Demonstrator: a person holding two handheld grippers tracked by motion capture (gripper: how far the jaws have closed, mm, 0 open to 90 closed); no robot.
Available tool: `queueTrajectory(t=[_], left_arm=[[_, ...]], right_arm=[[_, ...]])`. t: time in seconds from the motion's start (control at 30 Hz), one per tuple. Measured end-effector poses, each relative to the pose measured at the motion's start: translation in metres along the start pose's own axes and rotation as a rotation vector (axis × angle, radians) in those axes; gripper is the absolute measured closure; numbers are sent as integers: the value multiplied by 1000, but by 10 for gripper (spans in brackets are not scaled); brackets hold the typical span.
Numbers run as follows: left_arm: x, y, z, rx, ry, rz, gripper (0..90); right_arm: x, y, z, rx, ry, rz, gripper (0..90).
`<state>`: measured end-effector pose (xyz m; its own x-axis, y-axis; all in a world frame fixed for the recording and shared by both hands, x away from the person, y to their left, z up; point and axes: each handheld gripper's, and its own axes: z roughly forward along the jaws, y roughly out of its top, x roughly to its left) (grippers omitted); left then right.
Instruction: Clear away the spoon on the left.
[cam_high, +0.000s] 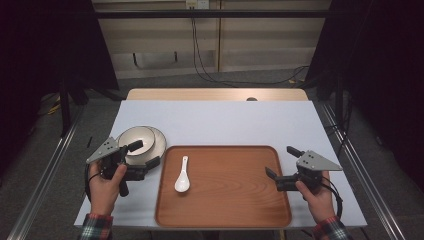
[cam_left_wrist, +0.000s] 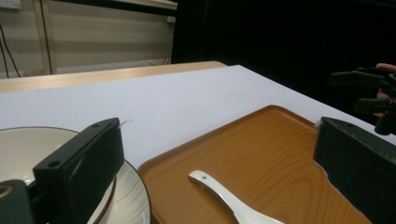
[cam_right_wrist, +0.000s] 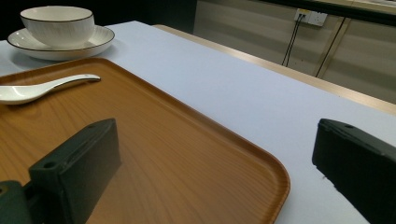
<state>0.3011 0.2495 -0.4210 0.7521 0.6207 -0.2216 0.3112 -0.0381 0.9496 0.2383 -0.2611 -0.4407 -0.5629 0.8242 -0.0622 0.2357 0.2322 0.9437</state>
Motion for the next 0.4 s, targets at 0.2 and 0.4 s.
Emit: queueTrajectory(t=[0.2,0.4], left_arm=[[4,-1,-5,20,20,14,19],[3,-4,-2,31,16,16,18]], right_arm=[[0,0,0,-2,-6,-1,6],[0,0,1,9,3,2,6]])
